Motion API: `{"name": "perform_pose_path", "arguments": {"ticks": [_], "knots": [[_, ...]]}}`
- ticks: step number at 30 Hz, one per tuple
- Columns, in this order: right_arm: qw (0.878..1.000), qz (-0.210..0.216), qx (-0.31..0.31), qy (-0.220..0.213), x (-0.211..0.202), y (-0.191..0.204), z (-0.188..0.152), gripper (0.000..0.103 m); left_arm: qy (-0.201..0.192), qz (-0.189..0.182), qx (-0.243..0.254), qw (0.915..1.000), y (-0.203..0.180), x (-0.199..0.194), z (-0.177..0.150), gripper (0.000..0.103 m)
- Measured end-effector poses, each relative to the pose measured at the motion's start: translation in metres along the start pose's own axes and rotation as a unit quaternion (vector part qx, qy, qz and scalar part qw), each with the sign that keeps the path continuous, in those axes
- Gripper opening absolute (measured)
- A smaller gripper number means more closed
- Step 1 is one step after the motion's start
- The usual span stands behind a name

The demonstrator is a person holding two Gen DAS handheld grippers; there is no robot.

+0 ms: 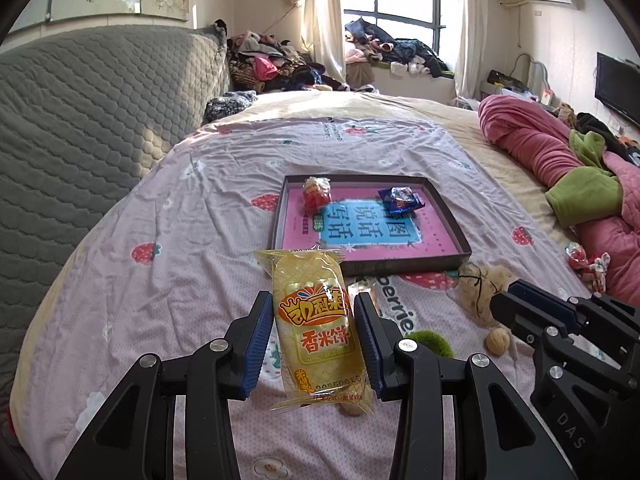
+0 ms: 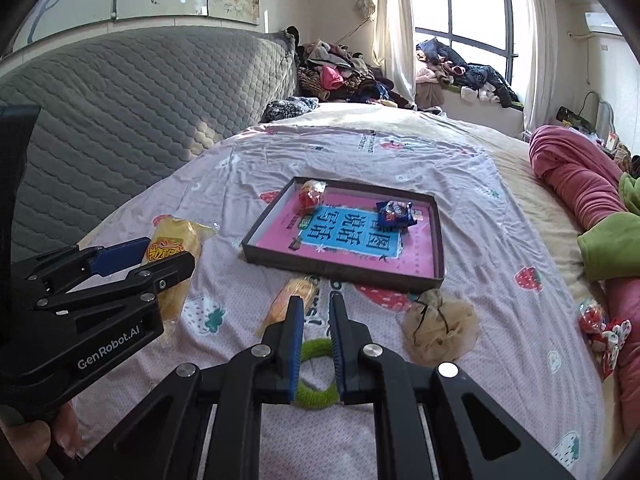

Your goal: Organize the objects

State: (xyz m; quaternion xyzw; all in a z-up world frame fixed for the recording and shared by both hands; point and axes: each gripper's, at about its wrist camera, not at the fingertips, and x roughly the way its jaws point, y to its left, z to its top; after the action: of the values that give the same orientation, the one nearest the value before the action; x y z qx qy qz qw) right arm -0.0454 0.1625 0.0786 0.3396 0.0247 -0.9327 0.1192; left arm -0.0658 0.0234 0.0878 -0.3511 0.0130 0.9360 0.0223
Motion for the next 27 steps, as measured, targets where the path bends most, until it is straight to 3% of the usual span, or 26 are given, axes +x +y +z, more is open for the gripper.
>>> {"name": "perform_pose_path", "arguments": {"ticks": [27], "knots": [[1.000, 0.000, -0.007, -0.028, 0.024, -0.018, 0.059, 0.014, -0.011, 0.007, 0.010, 0.9999, -0.008, 0.041, 0.051, 0.043]]}}
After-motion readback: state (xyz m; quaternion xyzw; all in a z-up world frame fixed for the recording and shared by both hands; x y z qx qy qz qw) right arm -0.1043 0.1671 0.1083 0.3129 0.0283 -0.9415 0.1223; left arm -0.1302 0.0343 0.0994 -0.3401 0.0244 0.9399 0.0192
